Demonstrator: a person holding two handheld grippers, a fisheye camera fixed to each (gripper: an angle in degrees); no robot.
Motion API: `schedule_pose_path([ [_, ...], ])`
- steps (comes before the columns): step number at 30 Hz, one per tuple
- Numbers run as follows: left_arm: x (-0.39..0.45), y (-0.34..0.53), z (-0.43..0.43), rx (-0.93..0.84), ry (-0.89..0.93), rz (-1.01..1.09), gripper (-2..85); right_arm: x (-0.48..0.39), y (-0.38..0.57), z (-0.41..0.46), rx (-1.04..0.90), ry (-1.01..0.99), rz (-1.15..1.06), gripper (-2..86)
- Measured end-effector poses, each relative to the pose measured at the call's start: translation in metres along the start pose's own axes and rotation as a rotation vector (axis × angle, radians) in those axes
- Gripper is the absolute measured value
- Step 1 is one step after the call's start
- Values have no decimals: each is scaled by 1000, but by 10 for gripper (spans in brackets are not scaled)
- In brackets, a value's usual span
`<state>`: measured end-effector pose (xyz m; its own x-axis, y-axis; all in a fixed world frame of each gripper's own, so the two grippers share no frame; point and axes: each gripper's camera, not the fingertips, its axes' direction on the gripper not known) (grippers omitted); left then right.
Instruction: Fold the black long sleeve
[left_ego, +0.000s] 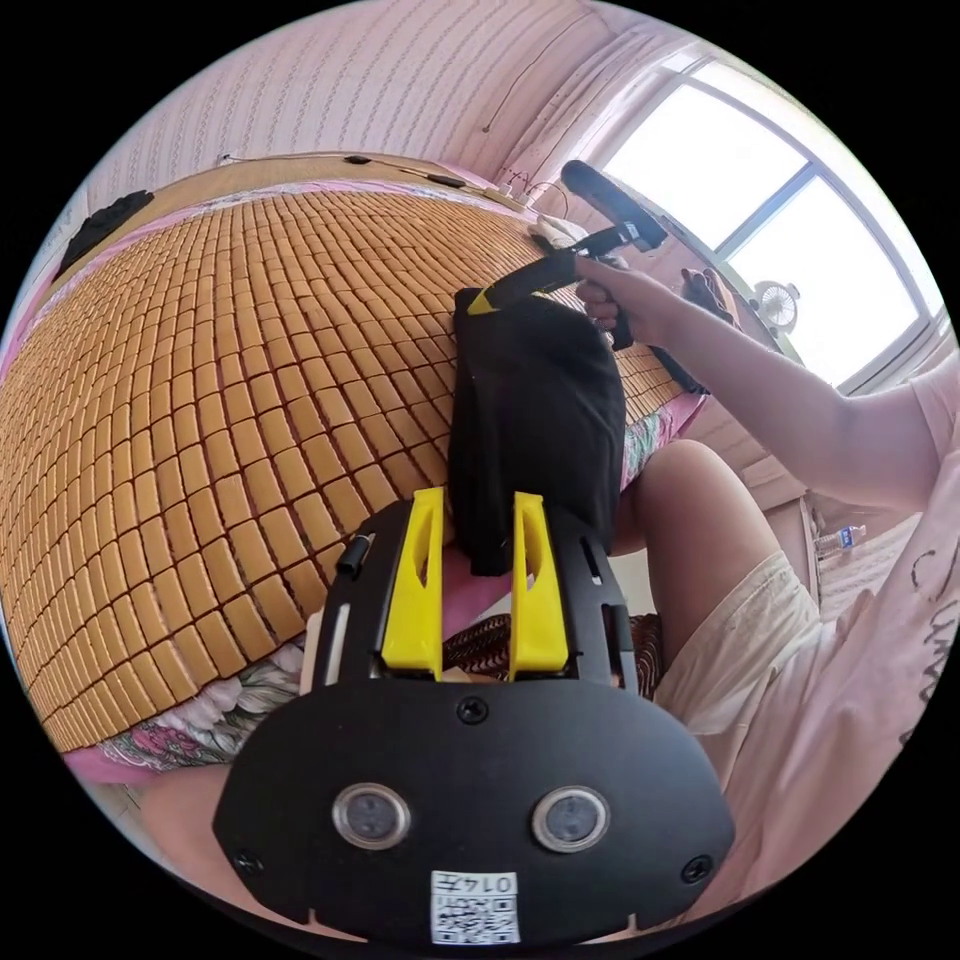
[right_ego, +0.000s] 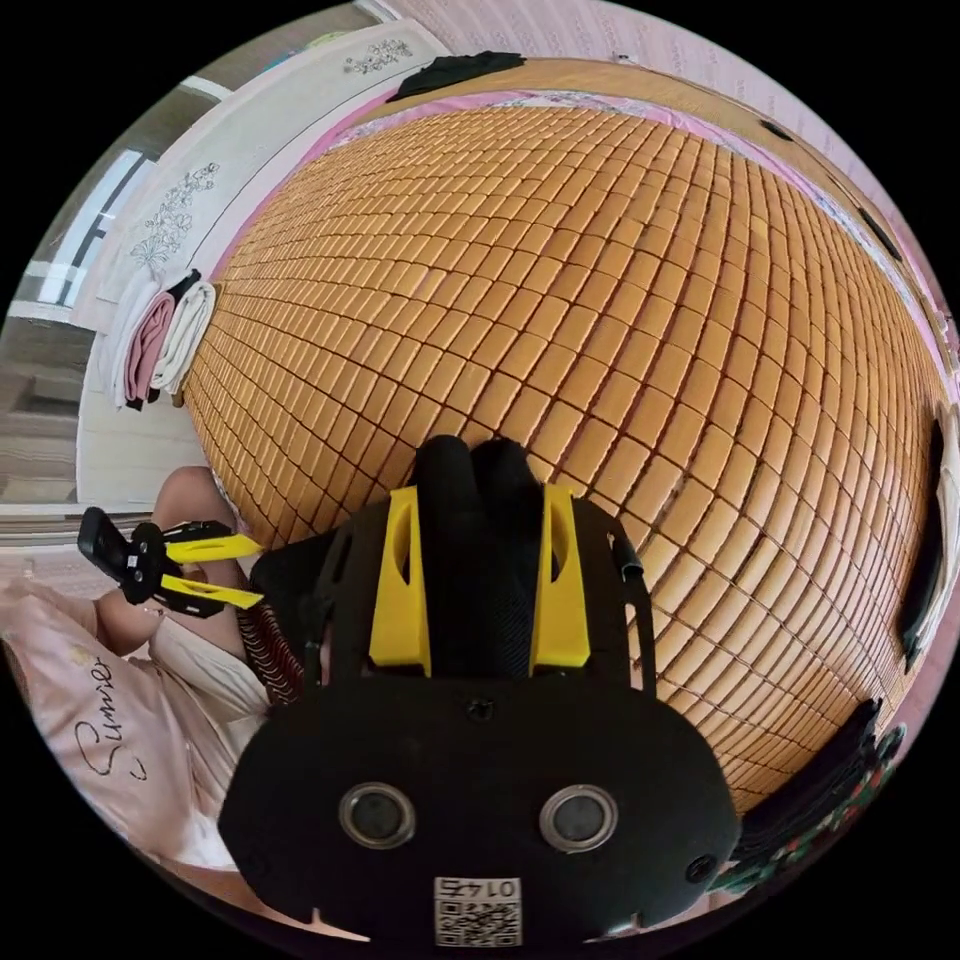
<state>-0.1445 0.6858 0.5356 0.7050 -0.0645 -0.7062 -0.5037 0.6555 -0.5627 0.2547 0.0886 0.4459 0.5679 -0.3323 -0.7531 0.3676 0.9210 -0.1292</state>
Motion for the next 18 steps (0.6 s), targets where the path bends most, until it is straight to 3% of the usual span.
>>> schedule_pose_path([
  [4,2,3,14,-46,3,7,104,-17,11,-4,6,-6,-82,58],
  [11,12,15,8,-66,38,28,32,-49,103,-84,463,-193,-146,35],
  [18,55,46,-73,101,24,117,-2,-115,160,-137,624,-165,-211,27],
])
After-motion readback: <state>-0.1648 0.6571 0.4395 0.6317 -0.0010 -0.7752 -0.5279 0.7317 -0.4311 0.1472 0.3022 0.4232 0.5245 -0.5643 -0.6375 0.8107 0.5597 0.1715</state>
